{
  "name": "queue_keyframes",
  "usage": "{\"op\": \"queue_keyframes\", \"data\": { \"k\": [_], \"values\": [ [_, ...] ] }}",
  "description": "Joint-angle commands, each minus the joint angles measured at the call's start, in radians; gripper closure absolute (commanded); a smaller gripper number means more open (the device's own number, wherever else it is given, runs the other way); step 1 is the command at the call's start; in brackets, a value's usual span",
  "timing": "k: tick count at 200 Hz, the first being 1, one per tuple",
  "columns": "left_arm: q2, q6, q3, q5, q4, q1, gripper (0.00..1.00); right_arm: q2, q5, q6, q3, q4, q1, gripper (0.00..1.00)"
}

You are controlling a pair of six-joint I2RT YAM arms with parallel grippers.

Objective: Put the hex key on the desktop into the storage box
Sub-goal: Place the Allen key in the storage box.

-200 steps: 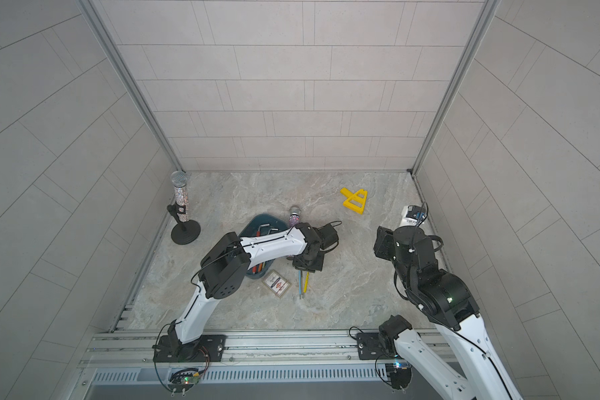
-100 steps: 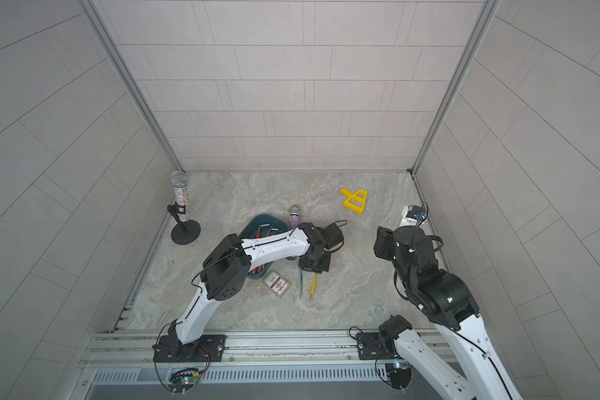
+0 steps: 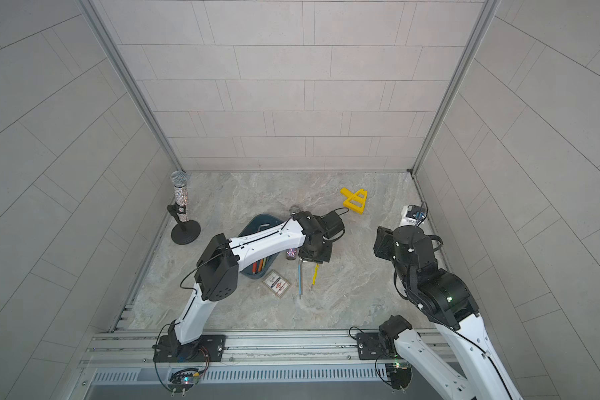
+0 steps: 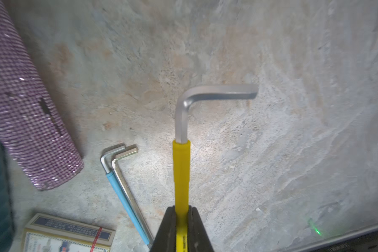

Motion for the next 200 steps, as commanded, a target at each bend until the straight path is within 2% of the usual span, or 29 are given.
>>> {"op": "queue_keyframes", "data": {
  "k": [1,29,79,110,137,200],
  "values": [
    [-0.094,0.060,0.021,-0.062,-0.084,0.052,1.00,0.003,0.011,-0.007,0.018,0.005,0.002,0.46],
    [-0.185,0.087,-0.069,-0.070,-0.068,0.141,1.00,0.001,0.008,-0.004,0.011,0.005,0.002,0.46],
    [-0.320,0.165,-0.243,-0.183,-0.040,0.300,1.00,0.001,0.005,0.000,0.003,0.010,0.002,0.46],
    [-0.362,0.188,-0.371,-0.168,0.020,0.379,1.00,-0.003,0.007,0.000,-0.003,0.009,0.002,0.46],
    [-0.372,0.191,-0.432,-0.160,0.060,0.394,1.00,-0.001,0.006,0.000,-0.008,0.011,0.002,0.46],
    [-0.308,0.201,-0.429,-0.155,0.074,0.401,1.00,0.003,0.000,0.002,-0.004,0.011,0.002,0.46]
  ]
}}
